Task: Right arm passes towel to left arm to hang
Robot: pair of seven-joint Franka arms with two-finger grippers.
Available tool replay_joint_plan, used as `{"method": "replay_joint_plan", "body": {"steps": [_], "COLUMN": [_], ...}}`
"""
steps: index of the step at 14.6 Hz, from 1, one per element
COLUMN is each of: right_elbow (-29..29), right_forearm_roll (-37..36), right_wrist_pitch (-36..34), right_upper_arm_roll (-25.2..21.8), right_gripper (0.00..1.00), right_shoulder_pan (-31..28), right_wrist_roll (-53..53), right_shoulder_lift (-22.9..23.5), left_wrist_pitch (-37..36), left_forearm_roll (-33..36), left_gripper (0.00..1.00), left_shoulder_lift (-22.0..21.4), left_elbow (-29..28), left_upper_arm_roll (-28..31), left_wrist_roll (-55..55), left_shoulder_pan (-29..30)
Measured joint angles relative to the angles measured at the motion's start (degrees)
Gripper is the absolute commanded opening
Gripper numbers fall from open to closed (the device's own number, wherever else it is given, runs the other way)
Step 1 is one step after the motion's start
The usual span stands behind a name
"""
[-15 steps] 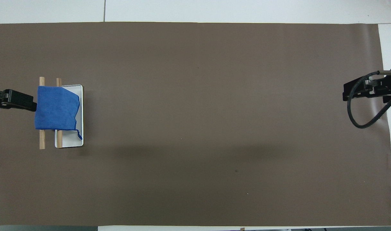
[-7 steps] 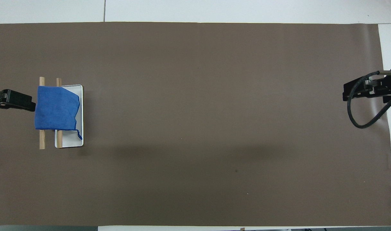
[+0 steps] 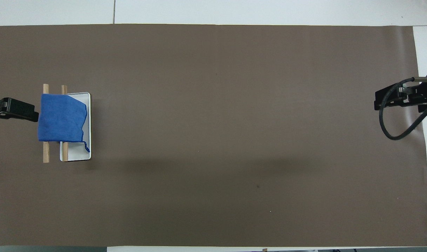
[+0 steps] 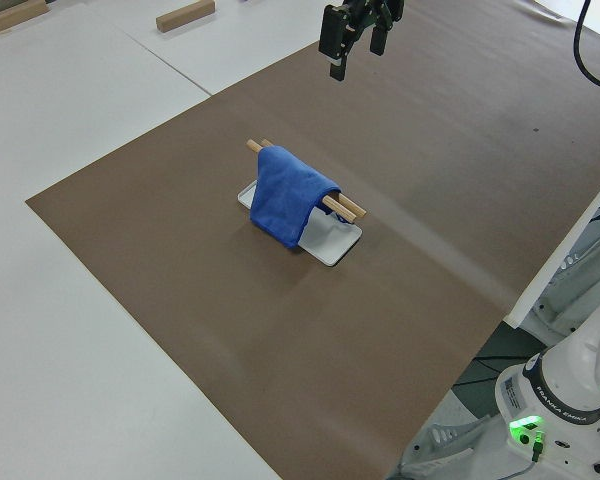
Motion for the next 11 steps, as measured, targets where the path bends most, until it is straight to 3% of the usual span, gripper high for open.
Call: {"method": "replay_joint_plan", "body": {"steps": [11], "right_elbow": [0.00], "right_forearm_roll": [0.00], "right_wrist_pitch": [0.00], "right_upper_arm_roll": [0.00], "right_gripper": [1.00], "right_shoulder_pan": [0.00], "right_wrist_roll": [0.00], "right_shoulder_lift": [0.00], "left_wrist_pitch": [0.02], "left_forearm_roll": [0.00], "left_gripper": [1.00], "left_shoulder_lift": [0.00], "left_elbow": [0.00], "left_upper_arm_roll": [0.48], "left_wrist_roll": [0.00], "left_shoulder_pan": [0.36]}}
